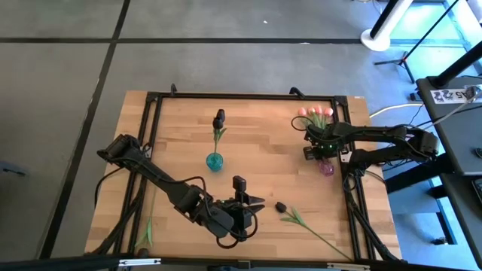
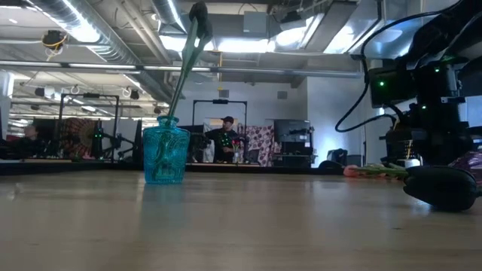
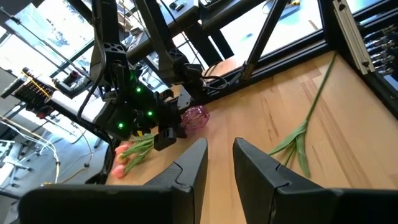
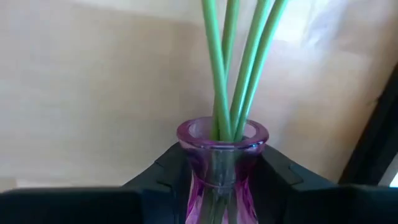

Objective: Sort flowers into vase by color
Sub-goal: Adjust the purple vase

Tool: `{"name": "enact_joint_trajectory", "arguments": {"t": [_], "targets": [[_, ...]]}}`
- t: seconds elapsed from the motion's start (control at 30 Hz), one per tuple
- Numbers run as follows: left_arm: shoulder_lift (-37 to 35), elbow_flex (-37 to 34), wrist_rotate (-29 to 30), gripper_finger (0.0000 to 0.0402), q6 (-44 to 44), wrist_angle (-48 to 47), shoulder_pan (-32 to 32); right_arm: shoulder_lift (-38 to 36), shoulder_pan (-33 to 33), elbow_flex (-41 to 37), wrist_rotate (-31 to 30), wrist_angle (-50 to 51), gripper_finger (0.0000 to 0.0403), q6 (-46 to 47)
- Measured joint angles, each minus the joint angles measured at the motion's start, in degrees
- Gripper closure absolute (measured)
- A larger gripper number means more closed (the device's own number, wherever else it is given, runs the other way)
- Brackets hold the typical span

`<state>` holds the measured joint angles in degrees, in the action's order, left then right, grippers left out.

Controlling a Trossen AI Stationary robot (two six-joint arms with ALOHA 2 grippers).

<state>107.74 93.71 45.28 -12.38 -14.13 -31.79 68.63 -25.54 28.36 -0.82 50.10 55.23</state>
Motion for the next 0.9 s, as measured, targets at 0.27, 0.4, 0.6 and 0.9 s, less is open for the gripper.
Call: {"name": "enact_joint_trajectory", "arguments": {"t": [0.27, 0.4, 0.6, 0.9], "targets": [[0.0, 0.0, 0.0, 0.0328, 0.0, 0.0, 0.0, -0.11, -0.04, 0.02, -2.96, -2.32, 0.0278, -1.06], [0.0, 0.0, 0.0, 0.0328, 0.04, 0.0, 0.0, -0.14, -0.04, 0.18, -5.64, -5.0, 0.0278, -1.5], [0.0, 0.0, 0.0, 0.0328, 0.07, -0.02, 0.0, -0.18, -0.04, 0.2, -8.52, -7.04, 0.0278, -1.49], [0.0, 0.0, 0.02, 0.0328, 0.24, -0.42, 0.0, -0.27, 8.14, -0.65, -16.46, -7.6, 0.0278, 4.98]]}}
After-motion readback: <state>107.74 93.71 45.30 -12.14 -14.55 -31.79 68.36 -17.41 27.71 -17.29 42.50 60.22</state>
